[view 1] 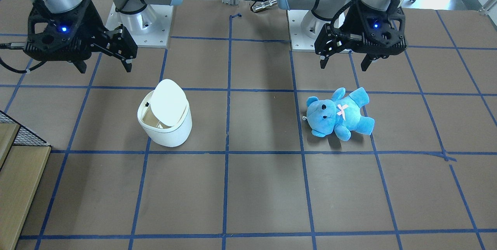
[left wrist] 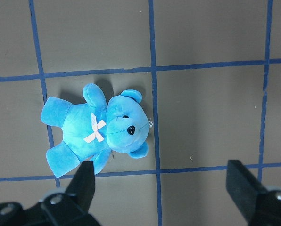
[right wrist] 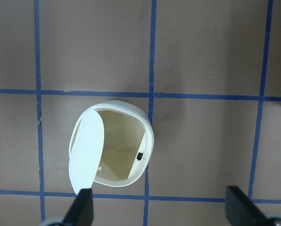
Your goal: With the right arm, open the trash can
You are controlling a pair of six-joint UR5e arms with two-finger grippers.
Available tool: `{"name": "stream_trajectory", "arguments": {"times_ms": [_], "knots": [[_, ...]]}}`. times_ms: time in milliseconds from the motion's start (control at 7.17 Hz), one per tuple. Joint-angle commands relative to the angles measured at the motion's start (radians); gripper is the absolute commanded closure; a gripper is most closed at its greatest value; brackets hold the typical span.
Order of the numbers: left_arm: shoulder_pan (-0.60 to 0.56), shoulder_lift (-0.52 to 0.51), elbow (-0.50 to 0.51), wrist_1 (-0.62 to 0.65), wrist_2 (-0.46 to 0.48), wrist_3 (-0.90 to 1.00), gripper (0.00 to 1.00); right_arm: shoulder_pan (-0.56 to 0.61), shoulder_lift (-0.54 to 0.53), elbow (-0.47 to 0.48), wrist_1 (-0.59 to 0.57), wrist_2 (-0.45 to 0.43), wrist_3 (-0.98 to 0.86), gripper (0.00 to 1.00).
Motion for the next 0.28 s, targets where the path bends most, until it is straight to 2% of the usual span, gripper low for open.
{"name": "stream_trajectory", "arguments": {"times_ms": [0, 140], "knots": [[0.000, 0.000, 0.000, 0.000, 0.000, 0.000, 0.00, 0.001, 0.000, 0.000, 0.000, 0.001, 0.001, 0.00], [0.000, 0.000, 0.000, 0.000, 0.000, 0.000, 0.00, 0.000, 0.000, 0.000, 0.000, 0.001, 0.001, 0.00]]}}
